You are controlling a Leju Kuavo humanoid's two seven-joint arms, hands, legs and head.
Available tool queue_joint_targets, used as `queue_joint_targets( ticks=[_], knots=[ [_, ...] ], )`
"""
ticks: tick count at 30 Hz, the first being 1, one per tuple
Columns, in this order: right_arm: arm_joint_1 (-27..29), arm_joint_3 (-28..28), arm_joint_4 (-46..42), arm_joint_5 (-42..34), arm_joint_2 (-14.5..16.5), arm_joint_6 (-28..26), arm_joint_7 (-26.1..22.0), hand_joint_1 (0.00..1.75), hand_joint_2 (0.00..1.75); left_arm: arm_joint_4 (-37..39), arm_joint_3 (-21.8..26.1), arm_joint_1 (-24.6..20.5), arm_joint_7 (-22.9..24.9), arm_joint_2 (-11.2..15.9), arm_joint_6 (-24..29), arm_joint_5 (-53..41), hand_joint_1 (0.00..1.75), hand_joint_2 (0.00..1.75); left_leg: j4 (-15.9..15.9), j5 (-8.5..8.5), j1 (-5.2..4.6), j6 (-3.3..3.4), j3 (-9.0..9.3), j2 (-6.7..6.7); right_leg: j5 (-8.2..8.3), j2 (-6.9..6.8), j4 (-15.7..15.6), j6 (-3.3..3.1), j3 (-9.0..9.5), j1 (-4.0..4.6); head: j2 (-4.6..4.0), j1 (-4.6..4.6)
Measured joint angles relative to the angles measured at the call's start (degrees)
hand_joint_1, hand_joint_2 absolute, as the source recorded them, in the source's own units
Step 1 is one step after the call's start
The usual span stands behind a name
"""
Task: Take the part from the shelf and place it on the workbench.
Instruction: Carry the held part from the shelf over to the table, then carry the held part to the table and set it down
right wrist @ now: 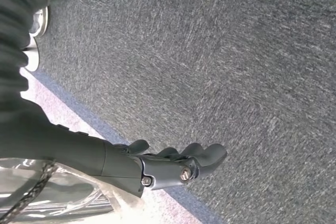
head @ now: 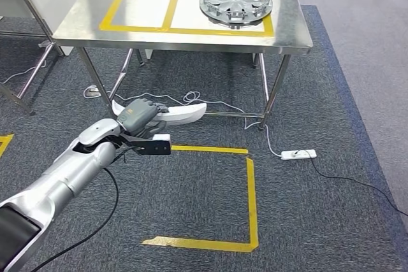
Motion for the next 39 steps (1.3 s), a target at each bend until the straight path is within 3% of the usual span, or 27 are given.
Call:
queue_joint_targets(
  ticks=[2,3,4,6,7,9,13,14,16,17,18,19,20,22,23,26,28,30,31,32,34,35,36,38,39],
  knots=[
    [0.1,0.0,0.0,0.0,0.0,0.0,0.0,0.00,1.75,0.1,0.0,0.0,0.0,0.0,0.0,0.0,1.75,1.75,0.0,-0.10,0.00,0.04,-0.07,0.01,-2.70,-0.02,7.4,0.26,-3.65,-0.07,0.00,0.01],
    [0.1,0.0,0.0,0.0,0.0,0.0,0.0,0.00,1.75,0.1,0.0,0.0,0.0,0.0,0.0,-0.1,1.75,1.75,0.0,-0.18,0.02,0.01,-0.06,-0.02,-2.57,-0.03,8.7,0.35,-4.39,-0.11,0.00,0.01],
    [0.1,0.0,0.0,0.0,0.0,0.0,0.0,0.00,1.75,0.2,0.0,0.1,0.1,-0.1,0.0,-0.1,1.75,1.75,0.1,-0.30,0.07,-0.13,0.01,-0.07,-1.32,-0.04,7.5,0.40,-3.95,-0.15,0.00,0.03],
    [0.1,0.0,0.0,0.0,0.0,0.0,0.0,0.00,1.75,0.2,0.0,0.1,0.2,-0.1,0.0,-0.1,1.75,1.75,0.4,-0.78,0.25,-0.69,0.25,-0.15,2.48,-0.02,0.0,0.49,-0.24,-0.29,0.00,0.03],
    [0.0,0.0,0.0,0.0,0.0,0.0,0.0,0.00,1.75,0.2,0.0,0.0,0.4,-0.1,0.0,-0.1,1.75,1.75,0.7,-1.13,0.22,-1.08,0.24,-0.19,3.53,0.08,-3.8,0.37,1.79,-0.30,0.00,0.08],
    [0.0,0.0,0.0,0.0,0.2,0.0,0.1,0.00,1.75,0.3,0.0,-0.2,0.6,-0.1,0.2,-0.4,1.75,1.75,1.0,-1.62,0.04,-1.77,0.17,-0.26,3.53,0.29,-7.1,-0.36,3.80,-0.20,0.00,0.11],
    [0.1,0.0,0.0,0.1,0.3,0.0,0.1,0.00,1.75,0.5,0.0,-0.3,0.9,-0.3,0.5,-0.7,1.75,1.75,2.6,-2.79,0.18,-2.93,-0.02,-0.11,2.79,0.36,-7.3,-2.23,4.88,-0.23,0.00,-0.10],
    [0.1,0.0,0.0,0.1,0.3,0.0,0.1,0.00,1.75,0.5,0.1,-0.3,0.9,-0.3,0.5,-0.7,1.75,1.75,5.0,-3.75,0.25,-3.23,-1.10,-0.02,2.47,0.37,-7.4,-2.61,5.40,-0.32,0.00,-0.19],
    [0.2,0.0,0.0,0.2,0.3,0.0,0.1,0.00,1.75,0.7,0.1,-0.2,1.0,-0.3,0.6,-0.7,1.75,1.75,12.8,-6.08,0.41,-3.64,-5.41,0.07,1.46,0.40,-7.5,-3.05,6.47,-0.28,0.00,-0.33],
    [0.4,0.0,0.0,0.2,0.3,0.0,0.1,0.00,1.75,0.8,0.0,0.0,1.0,-0.3,0.6,-0.8,1.75,1.75,16.3,-6.62,0.46,-3.71,-7.83,0.08,0.85,0.43,-7.5,-3.07,7.12,-0.26,0.00,-0.31],
    [0.5,0.0,0.0,0.2,0.3,0.0,0.1,0.00,1.75,0.9,0.0,0.2,1.1,-0.3,0.6,-0.8,1.75,1.75,18.2,-6.08,0.48,-3.68,-9.61,0.09,0.22,0.46,-7.5,-3.04,7.87,-0.22,0.00,-0.33],
    [0.6,0.0,0.0,0.2,0.3,0.0,0.1,0.00,1.75,1.0,0.0,0.4,1.2,-0.3,0.6,-0.9,1.75,1.75,17.8,-4.24,0.48,-3.55,-10.39,0.10,-0.49,0.48,-7.5,-2.96,8.75,-0.19,0.00,-0.33],
    [0.7,0.0,0.0,0.2,0.3,0.0,0.1,0.00,1.75,1.1,0.0,0.5,1.3,-0.3,0.7,-1.0,1.75,1.75,15.1,-1.27,0.45,-3.28,-10.14,0.11,-1.26,0.49,-7.5,-2.87,9.80,-0.13,0.00,-0.33],
    [0.8,0.0,0.0,0.2,0.4,0.0,0.1,0.00,1.75,1.3,0.0,0.6,1.4,-0.3,0.9,-1.1,1.75,1.75,7.9,4.13,0.04,-2.41,-8.12,0.26,-2.78,0.39,-8.0,-2.56,11.46,-0.09,-0.01,-0.07],
    [0.8,-0.1,0.0,0.2,0.5,0.0,0.1,0.00,1.75,1.4,0.0,0.6,1.4,-0.2,1.0,-1.1,1.75,1.75,5.2,5.13,-0.34,-1.90,-7.00,0.36,-3.31,0.36,-8.5,-2.29,12.22,-0.18,-0.01,0.08],
    [0.6,-0.1,0.0,0.2,0.6,0.0,0.1,0.00,1.75,1.5,0.4,0.5,1.4,-0.3,1.4,-1.3,1.75,1.75,1.5,2.37,-0.93,-0.73,-3.99,0.44,-3.04,0.02,-9.3,-0.97,14.02,-0.36,0.00,-0.18],
    [0.2,-0.1,0.0,0.2,0.7,-0.1,0.1,0.00,1.75,1.6,0.7,0.4,1.4,-0.4,1.6,-1.3,1.75,1.75,-0.2,0.92,-0.51,-0.28,-1.67,0.30,-0.68,-0.15,-4.8,-0.15,12.03,-0.25,0.00,-0.07],
    [0.0,-0.1,0.0,0.2,0.7,-0.1,0.0,0.00,1.75,1.8,0.9,0.5,1.4,-0.4,1.8,-1.3,1.75,1.75,-1.3,-0.32,-0.16,0.07,0.85,0.22,0.25,-0.13,2.6,0.15,6.71,-0.26,0.00,0.14],
    [0.0,-0.1,0.0,0.2,0.7,-0.1,0.0,0.00,1.75,2.0,0.9,0.7,1.4,-0.5,2.0,-1.3,1.75,1.75,-1.5,-1.11,-0.07,0.19,2.06,0.18,-1.10,-0.14,5.3,0.17,4.01,-0.27,-0.01,0.20],
    [0.1,-0.1,0.0,0.2,0.6,-0.1,0.0,0.00,1.75,2.1,0.9,0.9,1.4,-0.6,2.0,-1.3,1.75,1.75,-1.7,-2.03,0.01,0.20,3.30,0.07,-3.44,-0.13,6.8,0.19,1.67,-0.26,0.00,0.21],
    [0.4,-0.1,0.0,0.2,0.6,-0.1,0.1,0.00,1.75,2.3,0.9,1.4,1.4,-0.8,2.2,-1.3,1.75,1.75,-1.9,-4.12,0.17,0.09,6.04,-0.22,-7.97,-0.15,6.0,0.32,-1.59,-0.15,0.00,0.27],
    [0.6,-0.1,0.0,0.3,0.6,-0.1,0.1,0.00,1.75,2.4,0.9,1.5,1.4,-0.9,2.2,-1.3,1.75,1.75,-1.9,-5.23,0.23,-0.01,7.56,-0.31,-8.22,-0.16,3.8,0.28,-2.44,-0.05,0.00,0.27],
    [0.7,-0.1,0.0,0.2,0.6,-0.1,0.1,0.00,1.75,2.6,0.9,1.6,1.4,-1.0,2.2,-1.3,1.75,1.75,-2.2,-6.35,0.25,-0.13,9.21,-0.32,-6.01,-0.16,0.7,0.08,-2.81,0.14,0.00,0.26],
    [1.0,-0.2,0.2,0.2,0.5,0.0,0.1,0.00,1.75,3.0,0.9,2.0,1.4,-1.2,2.3,-1.3,1.75,1.75,-3.2,-8.38,0.35,-0.52,12.48,-0.40,4.26,-0.09,-6.3,-0.96,-2.87,0.78,0.00,0.21],
    [1.1,-0.2,0.3,0.3,0.4,0.0,0.1,0.00,1.75,3.2,0.9,2.2,1.4,-1.4,2.3,-1.4,1.75,1.75,-4.0,-9.22,0.37,-0.84,13.96,-0.48,8.61,-0.01,-8.5,-1.53,-2.42,1.16,0.00,0.20]
  ],
)
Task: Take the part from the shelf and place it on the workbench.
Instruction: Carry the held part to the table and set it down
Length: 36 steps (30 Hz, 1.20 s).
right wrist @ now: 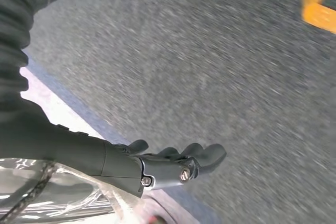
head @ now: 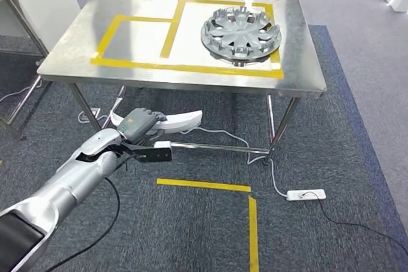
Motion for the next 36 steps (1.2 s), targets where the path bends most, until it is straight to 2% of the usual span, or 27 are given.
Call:
queue_joint_targets(
  ticks=[1,3,4,5,6,8,9,10,11,13,14,15,16,18,20,27,32,36],
  knots=[
    [0.0,0.0,0.1,0.0,-0.1,0.0,0.0,0.00,1.75,0.1,0.0,0.0,0.0,-0.2,0.1,0.0,1.75,1.75,-0.5,-0.28,-0.01,-0.33,1.27,-0.10,2.52,0.16,-1.3,-0.50,0.51,0.26,0.00,-0.01],
    [-0.2,-0.2,0.1,0.1,-0.2,0.0,0.0,0.00,1.75,0.2,0.3,-0.5,0.0,-0.4,0.2,-0.1,1.75,1.75,-0.4,0.08,-0.18,-0.93,2.86,-0.15,2.46,0.31,-2.1,-1.25,2.34,0.18,0.01,0.02],
    [-0.4,-0.2,0.1,0.1,-0.1,-0.1,0.0,0.00,1.75,0.1,0.4,-0.9,0.0,-0.4,0.3,-0.1,1.75,1.75,1.0,0.52,-0.25,-1.16,2.82,-0.03,2.32,0.33,-2.4,-1.59,3.17,-0.06,0.00,-0.08],
    [-0.6,-0.3,0.1,0.2,-0.1,-0.1,0.0,0.00,1.75,0.1,0.5,-1.4,0.0,-0.3,0.3,-0.1,1.75,1.75,3.2,0.40,-0.23,-1.44,1.82,0.12,2.17,0.29,-2.6,-1.85,3.95,-0.31,-0.01,-0.22],
    [-0.8,-0.3,0.1,0.2,-0.1,-0.1,0.0,0.00,1.75,0.2,0.6,-1.7,-0.1,-0.3,0.4,-0.1,1.75,1.75,6.2,-0.50,-0.10,-1.80,0.08,0.26,1.97,0.29,-2.7,-1.97,4.52,-0.51,-0.01,-0.35],
    [-1.0,-0.4,0.1,0.3,-0.1,-0.1,0.0,0.00,1.75,0.2,0.6,-1.9,-0.2,-0.4,0.5,0.0,1.75,1.75,12.8,-4.05,0.39,-2.63,-5.06,0.41,1.12,0.37,-2.6,-2.03,4.96,-0.67,-0.02,-0.53],
    [-1.1,-0.4,0.1,0.3,-0.1,-0.1,0.0,0.00,1.75,0.2,0.6,-1.8,-0.3,-0.4,0.6,0.0,1.75,1.75,14.6,-5.53,0.66,-2.95,-7.30,0.42,0.70,0.44,-2.5,-1.94,5.07,-0.75,-0.02,-0.52],
    [-1.0,-0.4,0.1,0.3,0.0,-0.1,0.0,0.00,1.75,0.2,0.6,-1.7,-0.4,-0.4,0.7,0.0,1.75,1.75,14.8,-5.66,0.88,-3.19,-8.86,0.43,0.24,0.51,-2.2,-1.80,5.20,-0.83,-0.02,-0.53],
    [-1.0,-0.4,0.1,0.3,0.0,-0.1,0.0,0.00,1.75,0.2,0.6,-1.6,-0.5,-0.4,0.9,0.0,1.75,1.75,13.3,-3.94,1.05,-3.38,-9.63,0.45,-0.25,0.56,-1.8,-1.61,5.36,-0.95,-0.02,-0.53],
    [-0.9,-0.4,0.1,0.5,0.0,-0.1,0.0,0.00,1.75,0.3,0.7,-1.5,-0.6,-0.4,1.2,0.0,1.75,1.75,7.5,2.18,1.26,-3.67,-9.66,0.57,-1.17,0.63,-1.1,-1.03,5.69,-1.23,-0.02,-0.48],
    [-0.9,-0.4,0.1,0.5,-0.1,-0.2,0.0,0.00,1.75,0.3,0.7,-1.4,-0.6,-0.3,1.4,0.0,1.75,1.75,5.0,4.07,1.16,-3.67,-9.68,0.68,-1.41,0.66,-0.9,-0.64,5.72,-1.36,-0.02,-0.52],
    [-0.9,-0.4,0.1,0.5,-0.1,-0.2,0.0,0.00,1.75,0.3,0.7,-1.3,-0.6,-0.3,1.4,0.0,1.75,1.75,3.8,5.11,0.96,-3.39,-9.81,0.74,-1.55,0.69,-0.7,-0.21,5.61,-1.43,-0.02,-0.58],
    [-0.9,-0.4,0.1,0.6,-0.1,-0.2,0.0,0.00,1.75,0.4,0.8,-1.0,-0.6,-0.3,1.5,0.0,1.75,1.75,3.5,5.12,0.77,-2.98,-10.04,0.77,-1.71,0.71,-0.6,0.20,5.46,-1.42,-0.02,-0.63],
    [-0.9,-0.4,0.1,0.6,-0.1,-0.2,0.0,0.00,1.75,0.4,0.8,-0.7,-0.6,-0.3,1.5,-0.1,1.75,1.75,3.5,5.54,0.62,-2.30,-10.27,0.69,-1.85,0.66,-0.4,0.07,5.24,-1.35,-0.02,-0.72],
    [-0.8,-0.4,0.1,0.6,-0.1,-0.2,0.0,0.00,1.75,0.5,0.9,-0.6,-0.6,-0.4,1.5,-0.1,1.75,1.75,3.4,5.62,0.62,-2.23,-10.27,0.59,-1.88,0.61,-0.5,-0.50,5.39,-1.32,-0.02,-0.72],
    [-1.0,-0.4,0.1,0.7,-0.1,-0.3,0.1,0.00,1.75,0.5,0.9,-0.7,-0.7,-0.4,1.5,-0.1,1.75,1.75,3.4,5.18,0.40,-1.55,-10.10,0.49,-1.85,0.55,-1.2,-0.49,5.91,-1.37,-0.02,-0.73],
    [-1.0,-0.4,0.1,0.7,-0.1,-0.3,0.1,0.00,1.75,0.5,1.0,-0.7,-0.7,-0.4,1.1,-0.1,1.75,1.75,3.5,4.95,0.25,-1.20,-10.05,0.51,-2.11,0.53,-1.4,0.80,6.00,-1.56,-0.02,-0.74],
    [-1.0,-0.4,0.1,0.7,-0.1,-0.4,0.1,0.00,1.75,0.5,1.0,-0.7,-0.7,-0.4,1.0,-0.1,1.75,1.75,3.4,4.90,0.25,-1.22,-9.96,0.51,-2.25,0.53,-1.3,1.09,5.99,-1.58,-0.02,-0.75]
  ],
)
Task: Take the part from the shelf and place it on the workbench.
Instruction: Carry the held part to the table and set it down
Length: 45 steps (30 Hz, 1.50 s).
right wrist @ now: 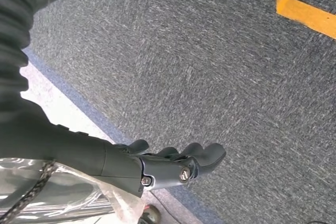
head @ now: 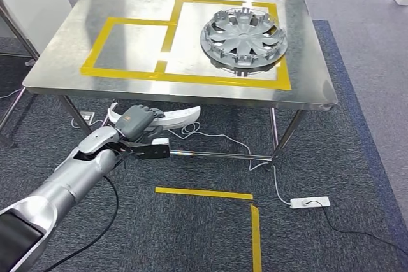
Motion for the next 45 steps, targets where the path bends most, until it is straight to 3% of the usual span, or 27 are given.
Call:
queue_joint_targets(
  ticks=[38,43,45],
  knots=[
    [0.0,0.0,0.0,0.2,0.0,0.0,0.0,0.00,1.75,0.0,0.8,-0.1,0.1,0.0,-0.8,0.1,1.75,1.75,0.0,-0.01,-0.02,-0.02,0.25,0.03,-0.09,0.02,0.4,0.02,-0.07,0.00,0.00,-0.01],
    [0.0,0.0,0.0,0.2,0.0,0.0,0.0,0.00,1.75,0.0,0.9,-0.3,0.1,0.0,-0.8,0.1,1.75,1.75,-1.0,0.41,0.01,0.97,0.86,0.18,-0.04,-0.07,0.0,0.92,-0.33,-0.22,0.01,0.01],
    [-0.1,0.0,0.0,0.2,0.0,-0.1,-0.1,0.00,1.75,0.0,0.9,-0.7,0.1,-0.1,-0.8,0.1,1.75,1.75,-2.2,0.84,0.34,1.40,1.72,0.37,-1.72,-0.19,3.6,1.04,-2.49,-0.12,0.01,0.23]
  ],
)
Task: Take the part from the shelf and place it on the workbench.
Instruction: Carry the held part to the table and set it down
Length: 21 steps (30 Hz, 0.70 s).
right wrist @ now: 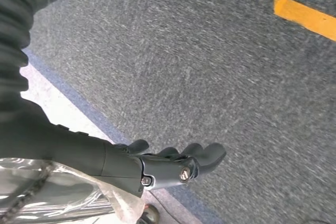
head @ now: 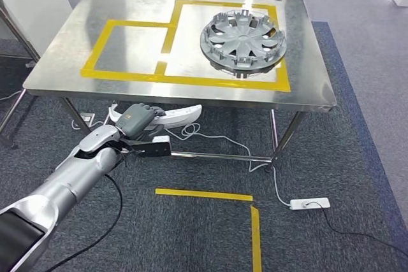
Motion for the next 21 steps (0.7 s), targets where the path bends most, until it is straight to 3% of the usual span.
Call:
queue_joint_targets(
  ticks=[3,4,5,7,8,9,11,14,16,18,19,20,21],
  knots=[
    [0.2,0.0,0.0,0.0,0.0,0.0,0.0,0.00,1.75,0.0,0.0,-0.2,0.0,0.0,0.0,0.0,1.75,1.75,-0.1,-0.46,-0.02,0.16,0.36,0.02,-3.24,-0.08,11.5,0.14,-6.71,0.03,-0.01,0.17],
    [0.3,0.0,0.0,0.0,0.0,0.0,0.0,0.00,1.75,0.0,0.0,-0.1,0.0,-0.1,-0.1,0.0,1.75,1.75,-0.1,-0.81,0.00,0.06,0.68,-0.05,-2.73,-0.10,13.0,0.16,-8.04,0.02,-0.01,0.17],
    [0.3,0.0,0.0,0.0,0.0,0.0,0.0,0.00,1.75,0.0,0.0,0.0,0.0,-0.1,-0.1,0.0,1.75,1.75,0.0,-1.29,0.05,-0.12,1.19,-0.13,-1.04,-0.14,12.1,0.14,-8.18,0.00,-0.01,0.19],
    [0.3,0.0,0.0,0.0,0.0,0.0,0.0,0.00,1.75,0.0,0.0,0.2,0.0,-0.1,-0.1,0.0,1.75,1.75,0.0,-2.64,0.23,-0.73,2.74,-0.20,3.82,-0.28,5.4,0.00,-5.69,0.02,-0.01,0.17],
    [0.3,0.0,0.0,0.0,0.0,0.0,0.0,0.00,1.75,0.0,0.0,0.1,0.0,-0.1,-0.1,0.0,1.75,1.75,0.2,-3.31,0.22,-1.14,3.27,-0.21,5.26,-0.30,2.4,-0.15,-4.14,0.14,-0.01,0.25],
    [0.4,0.0,0.0,0.0,0.1,0.0,0.0,0.00,1.75,0.0,0.0,0.1,0.1,-0.1,-0.1,0.0,1.75,1.75,0.3,-3.82,0.20,-1.53,3.53,-0.23,5.47,-0.33,0.4,-0.44,-2.85,0.28,0.00,0.39],
    [0.3,0.0,0.1,0.0,0.1,0.0,0.0,0.00,1.75,0.1,-0.1,0.0,0.1,-0.1,-0.1,0.0,1.75,1.75,0.5,-4.38,0.09,-2.23,3.48,-0.25,3.68,-0.26,-0.4,-1.15,-1.60,0.57,0.01,0.54],
    [0.2,0.0,0.0,0.0,0.1,0.0,0.0,0.00,1.75,0.0,0.0,-0.1,0.1,-0.2,-0.1,0.0,1.75,1.75,1.8,-5.73,0.10,-3.13,3.30,-0.17,1.50,-0.13,-1.1,-2.28,-0.49,0.31,0.02,0.31],
    [0.2,-0.1,0.0,0.0,0.2,0.0,0.0,0.00,1.75,0.1,0.0,-0.3,0.1,-0.2,-0.1,0.0,1.75,1.75,7.7,-8.08,0.14,-3.35,0.21,-0.09,0.77,-0.07,-1.6,-2.95,0.60,0.16,0.02,0.02],
    [0.4,-0.1,0.0,0.0,0.2,0.0,0.0,0.00,1.75,0.2,-0.1,0.0,0.1,-0.2,-0.1,0.0,1.75,1.75,15.6,-9.87,0.12,-3.19,-4.90,-0.08,0.01,0.00,-1.9,-3.23,1.83,0.23,0.02,-0.08],
    [0.6,-0.1,0.0,0.0,0.2,0.0,0.0,0.00,1.75,0.3,-0.1,0.5,0.1,-0.1,-0.1,0.0,1.75,1.75,17.8,-9.30,0.11,-3.05,-6.84,-0.08,-0.46,0.07,-1.9,-3.26,2.55,0.27,0.02,-0.12],
    [0.8,-0.2,0.0,0.0,0.2,0.0,0.0,0.00,1.75,0.4,-0.2,0.9,0.0,-0.1,-0.1,0.0,1.75,1.75,18.0,-7.34,0.10,-2.91,-7.99,-0.07,-0.99,0.14,-2.0,-3.24,3.35,0.34,0.02,-0.09],
    [0.9,-0.2,0.0,0.0,0.2,0.0,0.0,0.00,1.75,0.4,-0.2,1.2,0.0,-0.1,-0.1,0.0,1.75,1.75,15.9,-4.19,0.09,-2.71,-8.30,-0.07,-1.51,0.19,-2.0,-3.19,4.18,0.41,0.02,-0.10]
  ],
)
